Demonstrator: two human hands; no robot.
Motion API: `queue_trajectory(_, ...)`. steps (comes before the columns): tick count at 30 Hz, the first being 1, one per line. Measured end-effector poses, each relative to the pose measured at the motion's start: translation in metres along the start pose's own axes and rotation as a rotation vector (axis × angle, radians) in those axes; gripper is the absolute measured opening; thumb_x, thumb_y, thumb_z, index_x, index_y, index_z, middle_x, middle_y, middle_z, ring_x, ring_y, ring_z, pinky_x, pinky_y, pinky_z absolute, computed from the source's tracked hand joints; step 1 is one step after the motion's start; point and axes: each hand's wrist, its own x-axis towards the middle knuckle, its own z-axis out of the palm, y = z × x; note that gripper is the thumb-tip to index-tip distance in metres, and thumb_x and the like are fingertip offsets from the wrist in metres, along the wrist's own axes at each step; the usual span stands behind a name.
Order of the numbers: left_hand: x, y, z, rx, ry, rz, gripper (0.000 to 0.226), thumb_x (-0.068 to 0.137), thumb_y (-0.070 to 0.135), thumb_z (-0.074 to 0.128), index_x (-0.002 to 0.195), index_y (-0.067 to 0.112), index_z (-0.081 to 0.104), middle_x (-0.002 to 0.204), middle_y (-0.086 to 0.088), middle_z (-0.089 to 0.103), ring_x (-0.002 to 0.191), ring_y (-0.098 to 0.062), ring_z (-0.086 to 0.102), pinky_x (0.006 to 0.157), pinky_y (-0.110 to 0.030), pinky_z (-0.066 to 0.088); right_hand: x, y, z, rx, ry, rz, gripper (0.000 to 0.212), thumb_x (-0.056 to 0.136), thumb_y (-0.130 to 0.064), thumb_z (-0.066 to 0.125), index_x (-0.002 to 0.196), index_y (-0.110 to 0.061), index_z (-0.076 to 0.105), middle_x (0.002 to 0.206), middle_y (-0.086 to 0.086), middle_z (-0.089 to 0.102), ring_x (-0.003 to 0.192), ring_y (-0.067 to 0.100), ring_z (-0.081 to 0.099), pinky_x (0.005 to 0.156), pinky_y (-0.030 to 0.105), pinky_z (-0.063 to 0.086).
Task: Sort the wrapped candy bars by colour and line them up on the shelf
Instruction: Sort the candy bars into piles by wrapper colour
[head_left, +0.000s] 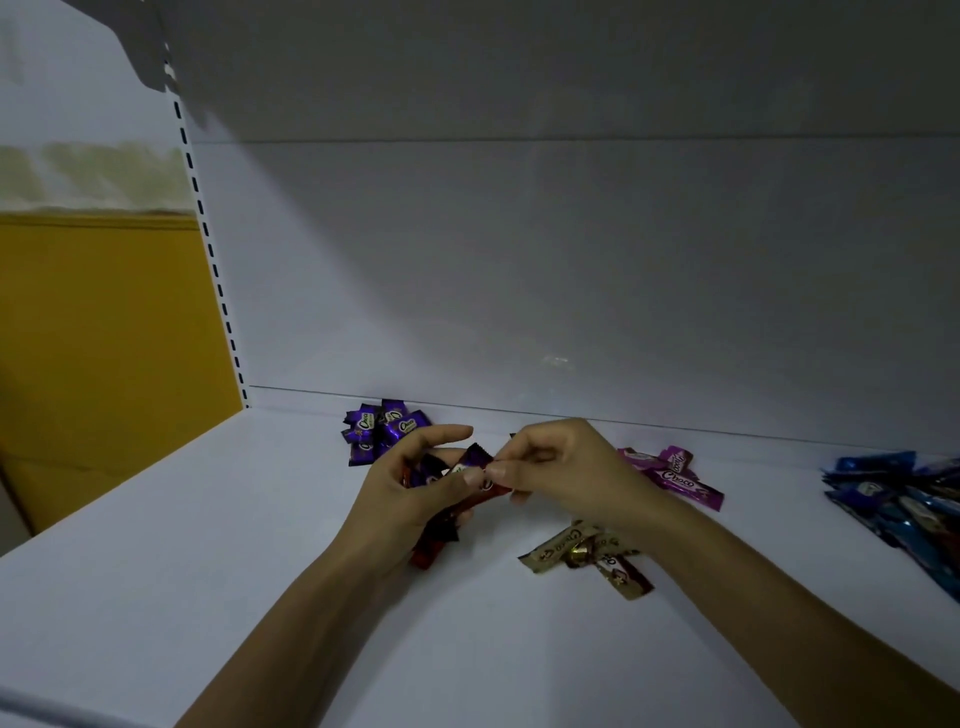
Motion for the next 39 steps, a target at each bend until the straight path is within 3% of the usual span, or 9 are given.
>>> queue_trajectory(10,0.006,-0.002,-0.009,-0.096,0.259,0.039,0.018,0.081,0.011,0.070,0.097,0.019,0.070,0.082,0.002,0.072,0.071,-0.011,0.070,0.056,-0.022,0.054,0.003,0.001,0.024,0.187,0.292,0.013,0.013,0.089,-0.006,0.062,0.081,-0.014,0.069,0.071,-0.001,0.071,0.056,0.008,0.062,0.060,0.019,0.051)
queue_trajectory(13,0.007,0.002,-0.018,-0.216,0.358,0.012,0.015,0.081,0.011,0.070,0.093,0.020,0.071,0.083,-0.001,0.071,0.063,-0.012,0.067,0.054,-0.023,0.054,0.000,0.000,0.025,0.207,0.328,0.045,0.007,0.090,-0.016,0.063,0.085,-0.014,0.067,0.077,-0.001,0.071,0.058,0.004,0.063,0.061,0.015,0.052)
queue_trajectory(16,0.004,0.001,-0.013,-0.136,0.227,0.017,0.021,0.079,0.003,0.070,0.091,0.021,0.072,0.089,-0.006,0.069,0.068,-0.016,0.068,0.055,-0.025,0.054,-0.002,-0.004,0.038,0.227,0.231,0.051,0.028,0.079,-0.035,0.070,0.093,-0.011,0.069,0.084,0.001,0.073,0.066,0.006,0.067,0.061,0.012,0.051)
queue_trajectory(19,0.002,0.001,-0.005,-0.108,0.149,0.023,0.023,0.075,0.005,0.073,0.085,0.025,0.074,0.089,-0.005,0.067,0.069,-0.018,0.068,0.057,-0.026,0.054,-0.002,-0.007,0.042,0.301,0.256,0.032,0.018,0.079,-0.022,0.073,0.086,-0.005,0.069,0.075,0.002,0.074,0.059,0.007,0.066,0.054,0.011,0.046)
queue_trajectory(25,0.006,0.005,-0.014,-0.297,0.337,-0.036,0.016,0.078,0.014,0.070,0.093,0.020,0.071,0.086,0.002,0.074,0.069,-0.012,0.070,0.053,-0.024,0.054,0.001,0.003,0.031,0.309,0.436,0.071,0.012,0.086,-0.013,0.067,0.076,-0.009,0.061,0.068,-0.005,0.071,0.063,0.006,0.066,0.053,0.013,0.048)
queue_trajectory(28,0.005,0.007,-0.017,-0.470,0.380,-0.094,0.010,0.087,0.014,0.064,0.096,0.014,0.067,0.078,-0.004,0.074,0.061,-0.012,0.066,0.048,-0.020,0.052,-0.003,0.011,0.033,-0.174,0.539,-0.139,0.011,0.084,-0.018,0.070,0.077,-0.012,0.063,0.078,-0.007,0.068,0.077,0.010,0.064,0.067,0.021,0.053)
queue_trajectory(32,0.006,0.008,-0.016,-0.555,0.350,-0.145,0.014,0.085,0.016,0.064,0.099,0.012,0.064,0.074,-0.004,0.072,0.058,-0.010,0.065,0.043,-0.018,0.048,-0.013,0.014,0.056,-0.656,0.059,-0.172,0.022,0.082,-0.053,0.062,0.084,-0.031,0.068,0.081,-0.017,0.064,0.094,0.012,0.052,0.086,0.031,0.040)
queue_trajectory(34,0.005,0.008,-0.015,-0.483,0.337,-0.155,0.013,0.086,0.018,0.064,0.098,0.014,0.066,0.077,-0.004,0.069,0.051,-0.010,0.059,0.042,-0.019,0.046,-0.011,0.011,0.063,-0.596,-0.035,-0.163,0.030,0.083,-0.059,0.056,0.080,-0.032,0.069,0.072,-0.016,0.061,0.086,0.012,0.053,0.081,0.030,0.040)
queue_trajectory(39,0.005,0.008,-0.012,-0.265,0.312,-0.052,0.011,0.087,0.014,0.064,0.097,0.013,0.069,0.089,-0.010,0.066,0.065,-0.015,0.056,0.044,-0.021,0.045,0.015,-0.019,0.046,0.073,0.203,-0.143,0.016,0.087,-0.037,0.062,0.084,-0.022,0.066,0.069,-0.004,0.070,0.060,0.006,0.062,0.061,0.021,0.052)
